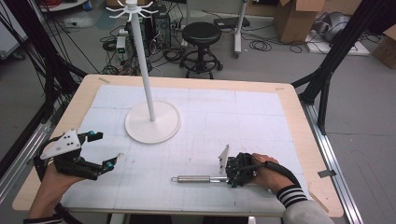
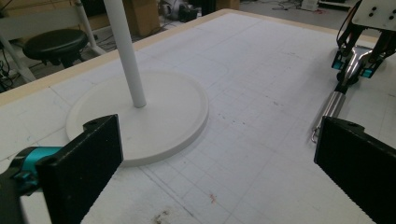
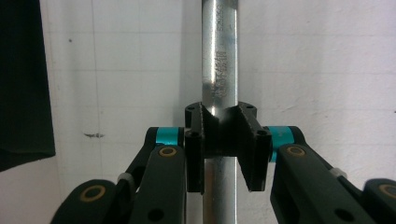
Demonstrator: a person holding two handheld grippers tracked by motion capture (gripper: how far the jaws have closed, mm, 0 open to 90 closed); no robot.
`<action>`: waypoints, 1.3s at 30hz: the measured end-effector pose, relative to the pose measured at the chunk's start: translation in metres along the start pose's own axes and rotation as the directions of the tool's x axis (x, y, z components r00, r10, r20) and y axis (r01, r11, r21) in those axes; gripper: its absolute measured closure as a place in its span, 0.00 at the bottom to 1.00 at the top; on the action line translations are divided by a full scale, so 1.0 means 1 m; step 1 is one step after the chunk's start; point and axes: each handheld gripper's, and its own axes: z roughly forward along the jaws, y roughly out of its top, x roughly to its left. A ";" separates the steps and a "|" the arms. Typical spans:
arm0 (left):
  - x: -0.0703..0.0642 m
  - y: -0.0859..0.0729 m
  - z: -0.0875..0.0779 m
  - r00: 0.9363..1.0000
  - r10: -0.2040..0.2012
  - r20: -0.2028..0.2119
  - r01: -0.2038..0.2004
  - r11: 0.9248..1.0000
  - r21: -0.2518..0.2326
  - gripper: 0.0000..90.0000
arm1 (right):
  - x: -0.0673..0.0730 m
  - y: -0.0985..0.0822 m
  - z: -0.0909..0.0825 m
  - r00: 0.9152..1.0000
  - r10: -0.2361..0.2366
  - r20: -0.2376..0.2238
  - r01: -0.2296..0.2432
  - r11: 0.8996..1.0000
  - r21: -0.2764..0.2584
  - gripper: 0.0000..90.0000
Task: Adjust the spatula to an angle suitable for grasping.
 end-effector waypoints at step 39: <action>0.001 -0.001 0.001 1.000 0.001 0.002 -0.001 1.000 0.004 0.02 | -0.014 -0.004 -0.082 0.997 0.080 0.015 -0.056 0.808 -0.587 0.83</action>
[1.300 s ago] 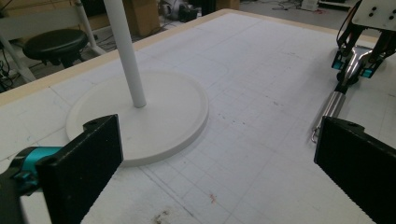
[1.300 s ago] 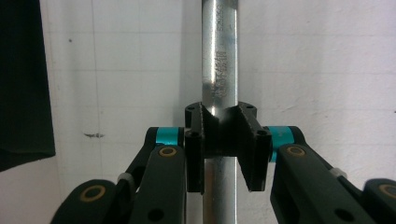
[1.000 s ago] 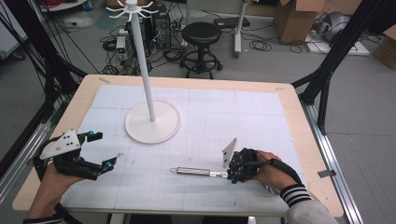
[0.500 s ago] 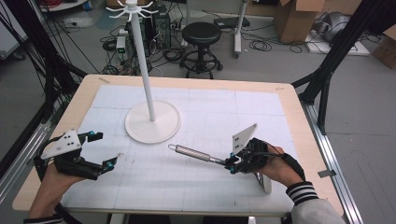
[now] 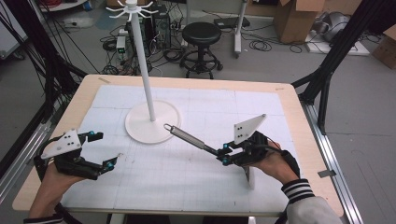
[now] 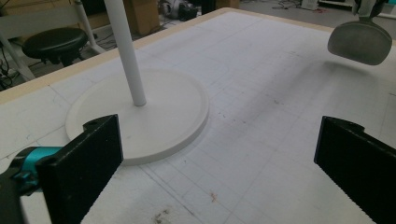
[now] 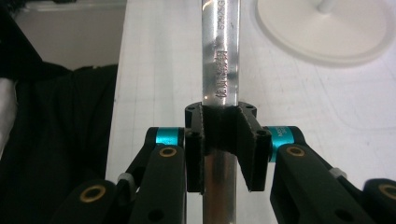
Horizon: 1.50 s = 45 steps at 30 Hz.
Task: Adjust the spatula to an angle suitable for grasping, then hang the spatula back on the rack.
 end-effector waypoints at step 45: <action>-0.003 0.004 0.002 1.000 0.017 0.020 -0.017 1.000 0.013 0.02 | -0.010 0.063 0.009 1.000 -0.006 0.011 0.010 0.933 -0.359 0.83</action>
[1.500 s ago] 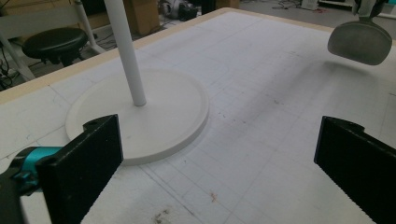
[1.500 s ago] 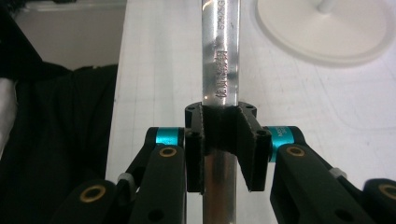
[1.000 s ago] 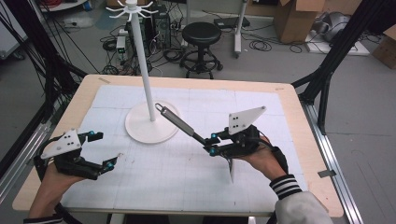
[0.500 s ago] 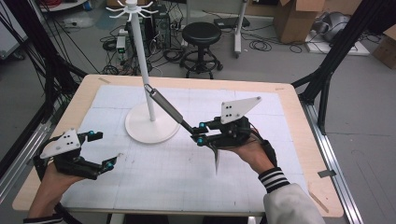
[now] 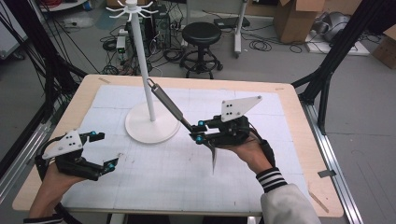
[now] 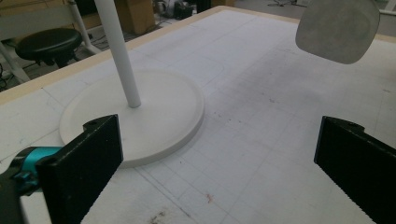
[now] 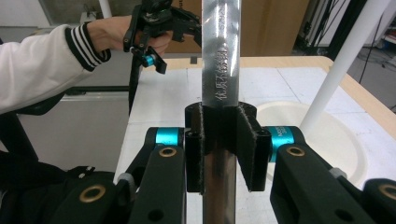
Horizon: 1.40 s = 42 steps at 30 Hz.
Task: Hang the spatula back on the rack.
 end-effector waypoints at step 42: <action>-0.009 0.137 0.014 0.923 0.195 0.330 -0.183 0.981 -0.068 0.02 | -0.002 -0.008 0.002 1.000 0.010 -0.028 -0.012 0.998 -0.063 0.83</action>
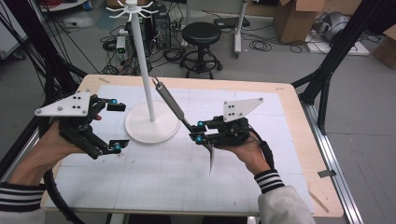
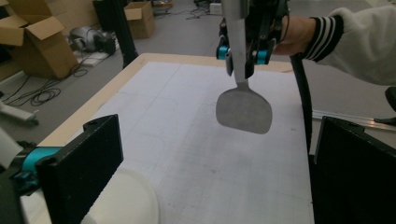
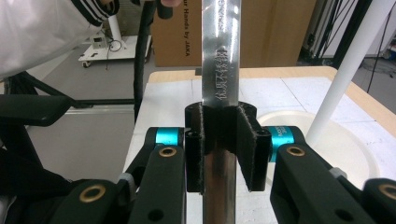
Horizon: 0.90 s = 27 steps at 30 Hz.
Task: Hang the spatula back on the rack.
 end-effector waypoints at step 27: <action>0.002 0.061 0.045 0.987 0.057 0.149 -0.054 0.998 -0.019 0.02 | 0.004 -0.003 0.007 0.999 -0.013 -0.047 0.013 1.000 0.000 0.83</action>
